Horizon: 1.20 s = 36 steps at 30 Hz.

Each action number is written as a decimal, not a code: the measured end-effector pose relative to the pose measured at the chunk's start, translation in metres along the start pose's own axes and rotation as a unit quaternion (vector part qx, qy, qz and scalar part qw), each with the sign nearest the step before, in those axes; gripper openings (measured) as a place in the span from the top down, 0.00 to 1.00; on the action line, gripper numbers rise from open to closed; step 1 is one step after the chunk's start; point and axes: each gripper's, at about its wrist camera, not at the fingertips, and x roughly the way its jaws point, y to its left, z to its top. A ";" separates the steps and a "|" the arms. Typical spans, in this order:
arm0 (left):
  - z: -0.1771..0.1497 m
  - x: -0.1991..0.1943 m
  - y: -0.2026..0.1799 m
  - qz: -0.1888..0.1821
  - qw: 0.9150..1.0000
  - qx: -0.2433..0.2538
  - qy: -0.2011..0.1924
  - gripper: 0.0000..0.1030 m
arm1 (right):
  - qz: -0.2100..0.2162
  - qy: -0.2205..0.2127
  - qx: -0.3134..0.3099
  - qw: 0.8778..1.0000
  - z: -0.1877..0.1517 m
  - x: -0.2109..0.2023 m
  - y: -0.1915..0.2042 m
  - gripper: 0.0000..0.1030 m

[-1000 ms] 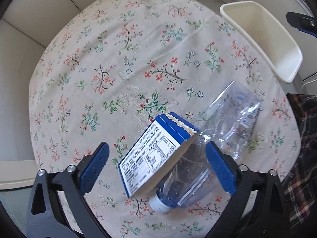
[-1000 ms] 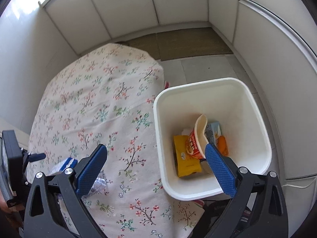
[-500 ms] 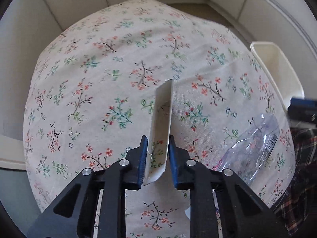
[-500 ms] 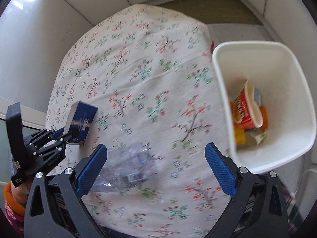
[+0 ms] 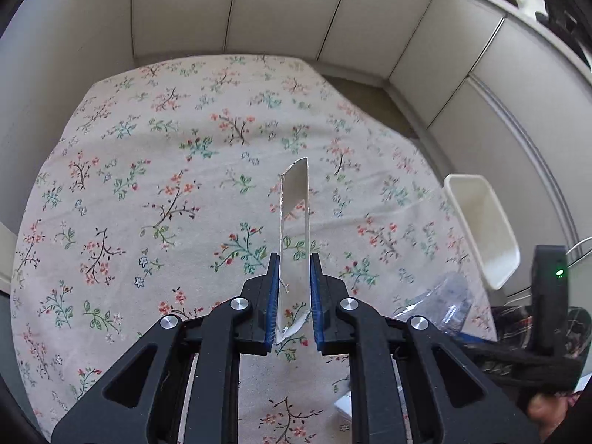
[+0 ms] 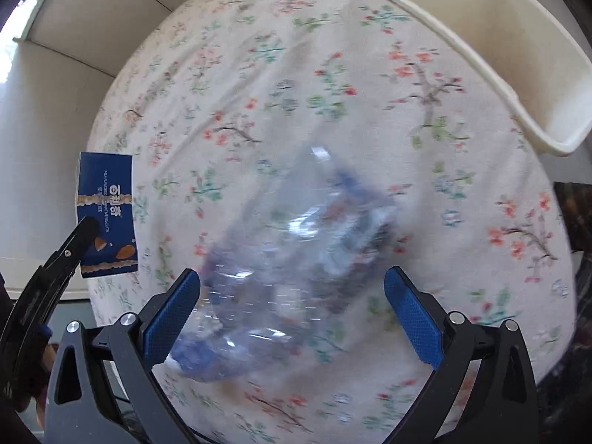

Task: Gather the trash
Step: 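Carry the box and the plastic bottle with both grippers over the white bin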

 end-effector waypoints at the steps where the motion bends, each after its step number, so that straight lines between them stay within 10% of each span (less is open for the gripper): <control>1: 0.000 -0.003 0.002 -0.002 1.000 -0.004 -0.005 0.86 | 0.002 -0.004 -0.016 1.000 -0.003 0.005 0.011 0.06; 4: 0.004 -0.006 0.011 -0.002 1.000 -0.025 -0.014 0.86 | -0.019 -0.040 -0.063 0.997 -0.009 0.009 0.031 0.14; 7: 0.008 -0.016 0.023 -0.006 0.998 -0.052 -0.032 0.86 | -0.003 -0.055 -0.084 0.995 -0.004 0.011 0.038 0.62; 10: 0.011 -0.024 0.031 -0.009 0.996 -0.070 -0.047 0.86 | 0.054 -0.030 -0.071 0.996 0.011 0.014 0.031 0.75; 36: 0.015 -0.051 -0.012 -0.026 0.992 -0.055 -0.107 0.86 | 0.097 -0.185 -0.082 0.974 0.109 -0.116 -0.025 0.79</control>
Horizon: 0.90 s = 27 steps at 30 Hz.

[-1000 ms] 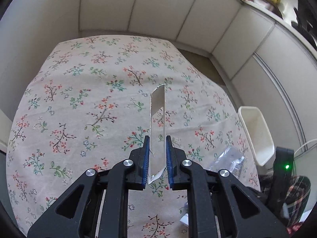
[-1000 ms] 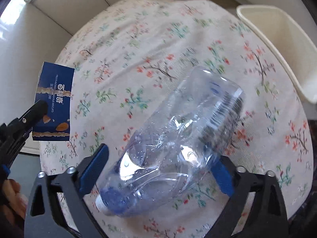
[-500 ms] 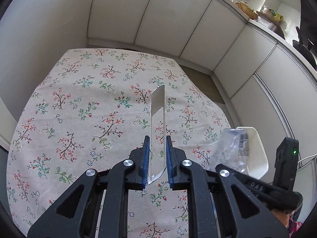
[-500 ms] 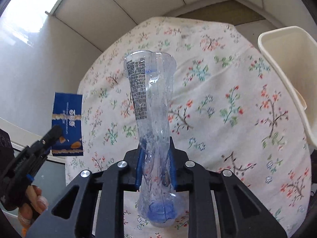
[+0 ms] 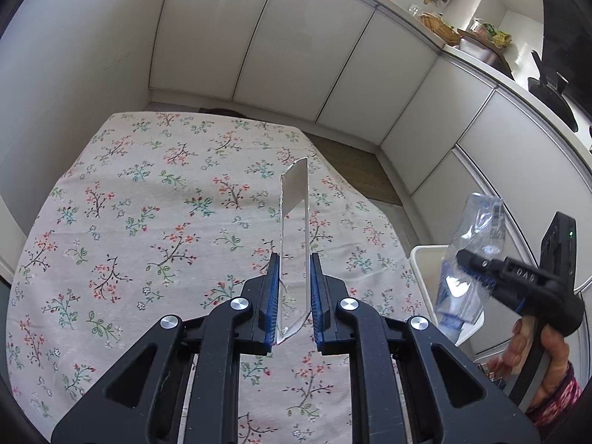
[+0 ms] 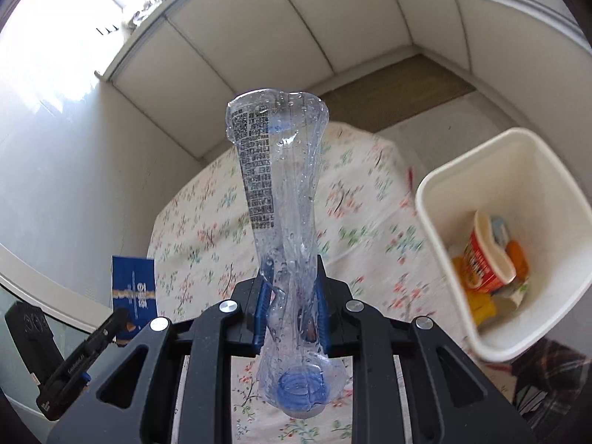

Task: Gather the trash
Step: 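Carry the box and the plastic bottle with both grippers over the white bin, then open the right gripper to drop the bottle while the left gripper drops the box into the bin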

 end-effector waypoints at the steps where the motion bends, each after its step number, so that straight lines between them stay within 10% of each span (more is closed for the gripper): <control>1: 0.000 0.000 -0.004 0.000 1.000 0.001 -0.002 0.86 | -0.003 -0.008 -0.002 1.000 0.007 -0.008 -0.006 0.79; 27: 0.001 0.048 -0.165 -0.057 0.997 0.059 0.004 0.86 | -0.140 -0.113 -0.083 0.980 0.069 -0.093 -0.124 0.78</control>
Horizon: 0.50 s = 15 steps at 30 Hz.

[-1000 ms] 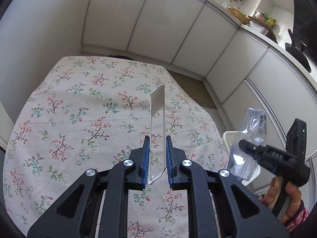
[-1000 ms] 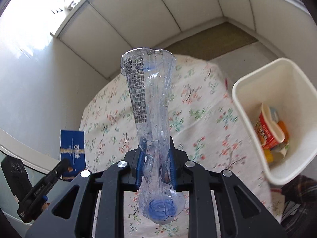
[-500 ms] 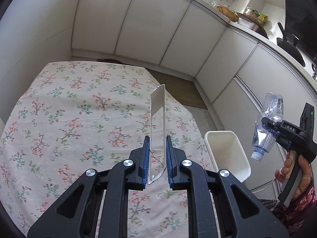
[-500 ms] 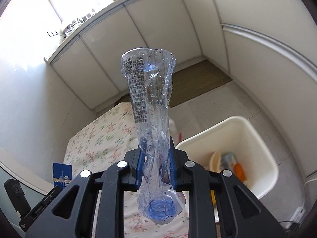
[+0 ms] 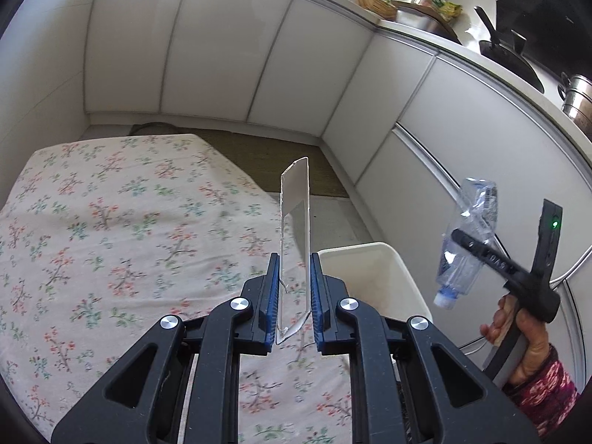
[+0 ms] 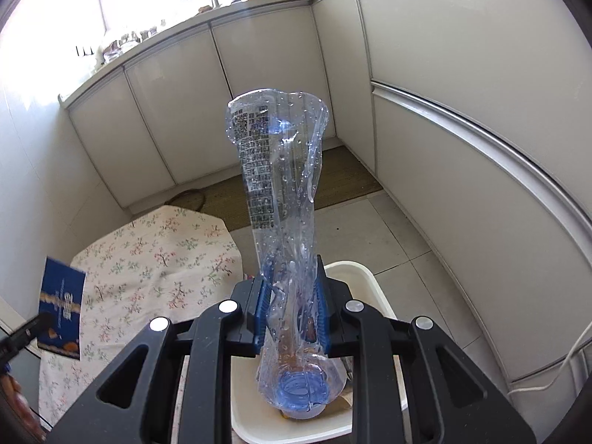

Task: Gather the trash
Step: 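Open the right gripper to drop the bottle while the left gripper drops the box into the bin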

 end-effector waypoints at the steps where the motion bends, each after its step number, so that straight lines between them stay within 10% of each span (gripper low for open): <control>1: 0.001 0.004 -0.006 -0.003 1.000 0.003 0.001 0.86 | -0.004 0.001 0.002 1.000 -0.001 0.001 -0.002 0.76; 15: 0.015 0.054 -0.083 -0.044 0.997 0.053 0.025 0.86 | -0.118 -0.083 0.023 0.989 0.006 -0.034 -0.044 0.29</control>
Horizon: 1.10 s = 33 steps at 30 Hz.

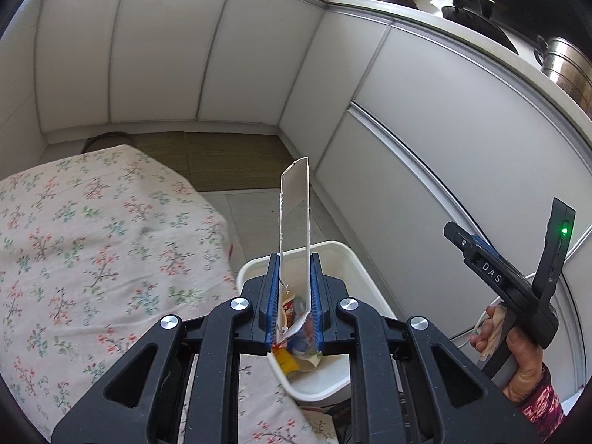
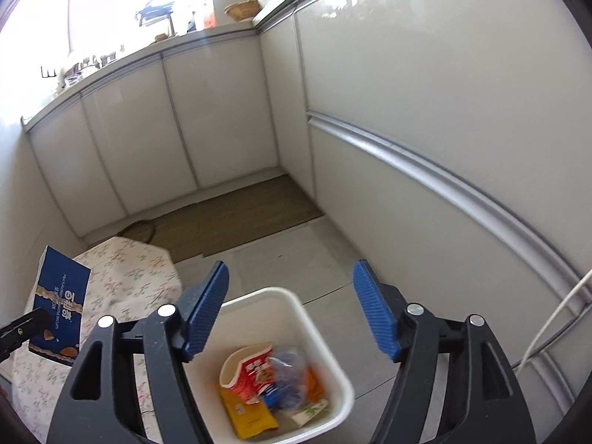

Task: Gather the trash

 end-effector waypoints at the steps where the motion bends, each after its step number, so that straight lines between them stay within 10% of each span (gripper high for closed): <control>1: 0.001 0.003 -0.005 -0.003 1.000 0.004 0.001 0.86 | -0.008 -0.004 -0.001 1.000 0.001 -0.002 -0.004 0.26; 17: 0.013 0.078 -0.069 -0.024 0.998 0.046 0.048 0.84 | -0.058 -0.004 0.046 0.997 0.002 -0.004 -0.048 0.17; 33: 0.002 0.045 -0.082 0.107 0.989 0.100 -0.017 0.09 | -0.079 -0.035 0.056 0.995 0.002 -0.034 -0.040 0.07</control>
